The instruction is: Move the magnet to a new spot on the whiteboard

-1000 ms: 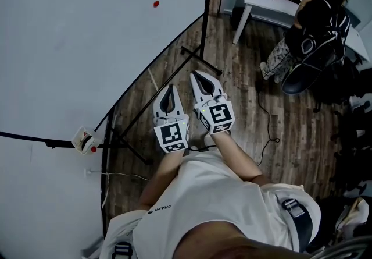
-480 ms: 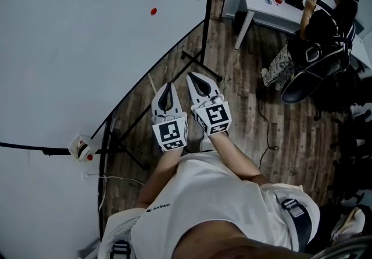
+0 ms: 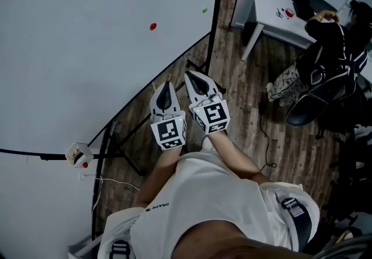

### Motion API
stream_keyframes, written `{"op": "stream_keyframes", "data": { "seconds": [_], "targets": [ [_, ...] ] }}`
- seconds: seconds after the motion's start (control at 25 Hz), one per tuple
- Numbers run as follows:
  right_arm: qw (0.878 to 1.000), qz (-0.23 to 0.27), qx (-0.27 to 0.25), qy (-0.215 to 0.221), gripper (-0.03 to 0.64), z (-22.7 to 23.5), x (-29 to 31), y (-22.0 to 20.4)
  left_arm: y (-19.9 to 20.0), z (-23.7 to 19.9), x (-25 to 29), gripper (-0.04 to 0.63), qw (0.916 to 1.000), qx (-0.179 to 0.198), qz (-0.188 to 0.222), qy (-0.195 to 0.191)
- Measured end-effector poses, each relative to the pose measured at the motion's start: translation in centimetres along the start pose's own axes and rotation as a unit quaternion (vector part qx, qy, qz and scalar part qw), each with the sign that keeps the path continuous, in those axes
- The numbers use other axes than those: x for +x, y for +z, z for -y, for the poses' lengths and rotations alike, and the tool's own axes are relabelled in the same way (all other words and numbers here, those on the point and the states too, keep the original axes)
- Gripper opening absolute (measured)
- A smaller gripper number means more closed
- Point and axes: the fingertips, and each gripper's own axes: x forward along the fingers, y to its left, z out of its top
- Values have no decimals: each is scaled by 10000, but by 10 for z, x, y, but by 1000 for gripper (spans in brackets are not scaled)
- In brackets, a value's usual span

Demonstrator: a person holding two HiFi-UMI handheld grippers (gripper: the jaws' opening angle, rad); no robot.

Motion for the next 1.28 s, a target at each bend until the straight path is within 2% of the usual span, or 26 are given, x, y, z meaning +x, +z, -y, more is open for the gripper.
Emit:
{"op": "stream_keyframes", "data": {
  "seconds": [0.36,0.6,1.04,1.28],
  "targets": [
    [9991,13,44,415,12,35,20,5,9,14,40,2,9992,20,75,388],
    [9982,89,114,577,12,40,33,2,12,12,50,2,9984,147,96,535],
    [9984,58,121,542,12,37,65,-1,12,-21,61,2,9978,97,91,647],
    [9986,32,142,512,12,38,71,-5,4,-21,60,2,9983,122,18,573]
  ]
}}
